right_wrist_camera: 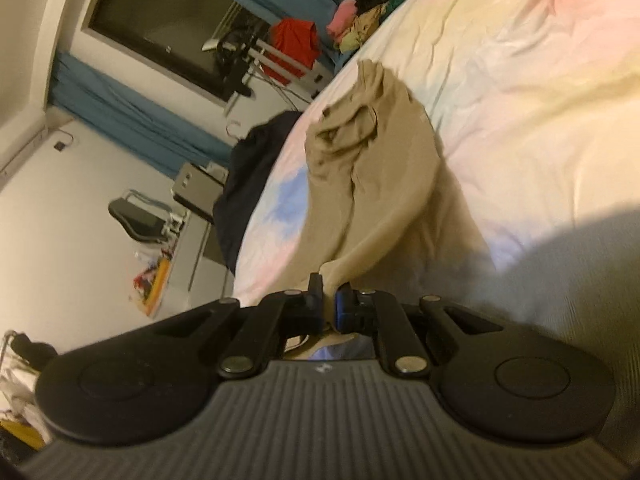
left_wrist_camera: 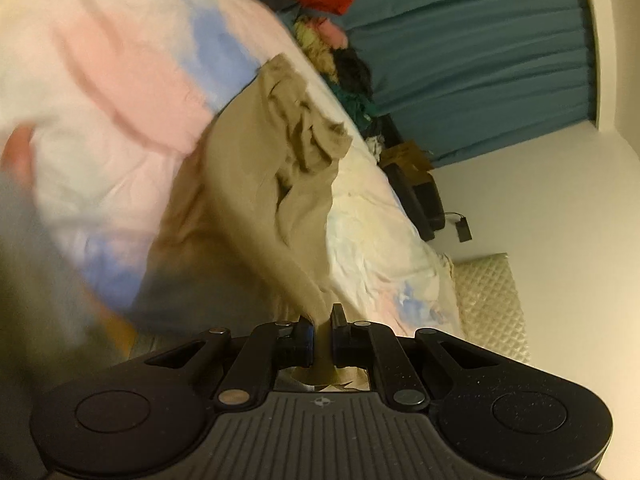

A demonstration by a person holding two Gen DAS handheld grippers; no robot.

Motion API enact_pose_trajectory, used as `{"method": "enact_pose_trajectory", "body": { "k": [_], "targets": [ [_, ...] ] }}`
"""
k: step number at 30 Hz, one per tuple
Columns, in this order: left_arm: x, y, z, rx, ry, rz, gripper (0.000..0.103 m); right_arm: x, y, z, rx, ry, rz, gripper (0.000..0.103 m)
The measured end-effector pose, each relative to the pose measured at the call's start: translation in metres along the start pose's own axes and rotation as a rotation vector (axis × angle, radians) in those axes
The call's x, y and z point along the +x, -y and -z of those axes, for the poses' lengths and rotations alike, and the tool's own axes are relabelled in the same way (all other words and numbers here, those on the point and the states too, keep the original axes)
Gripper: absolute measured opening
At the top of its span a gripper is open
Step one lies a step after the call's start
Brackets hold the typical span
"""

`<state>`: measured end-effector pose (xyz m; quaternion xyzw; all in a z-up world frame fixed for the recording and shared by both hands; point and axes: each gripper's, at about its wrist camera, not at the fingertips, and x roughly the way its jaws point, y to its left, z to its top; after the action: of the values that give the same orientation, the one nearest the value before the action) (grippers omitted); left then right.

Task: Fold clothes
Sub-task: 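Fold the held shirt end toward the collar with both grippers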

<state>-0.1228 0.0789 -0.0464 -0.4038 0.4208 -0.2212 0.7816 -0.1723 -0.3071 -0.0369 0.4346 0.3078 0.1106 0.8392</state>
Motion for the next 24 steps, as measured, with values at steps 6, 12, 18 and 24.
{"method": "enact_pose_trajectory", "body": {
  "k": [6, 12, 18, 24],
  "targets": [
    [0.039, 0.041, -0.063, 0.07, 0.05, -0.02, 0.008, 0.049, -0.013, -0.056, -0.027, 0.091, 0.031, 0.009],
    [0.088, 0.063, -0.129, 0.103, 0.102, -0.078, 0.008, 0.118, -0.02, -0.112, -0.009, 0.157, 0.053, 0.009],
    [0.14, 0.04, -0.175, 0.112, 0.108, -0.131, 0.008, 0.185, -0.01, -0.142, -0.028, 0.174, 0.108, 0.009],
    [0.197, 0.007, -0.212, 0.111, 0.088, -0.181, 0.008, 0.245, 0.019, -0.149, -0.066, 0.157, 0.176, 0.009]
  ]
}}
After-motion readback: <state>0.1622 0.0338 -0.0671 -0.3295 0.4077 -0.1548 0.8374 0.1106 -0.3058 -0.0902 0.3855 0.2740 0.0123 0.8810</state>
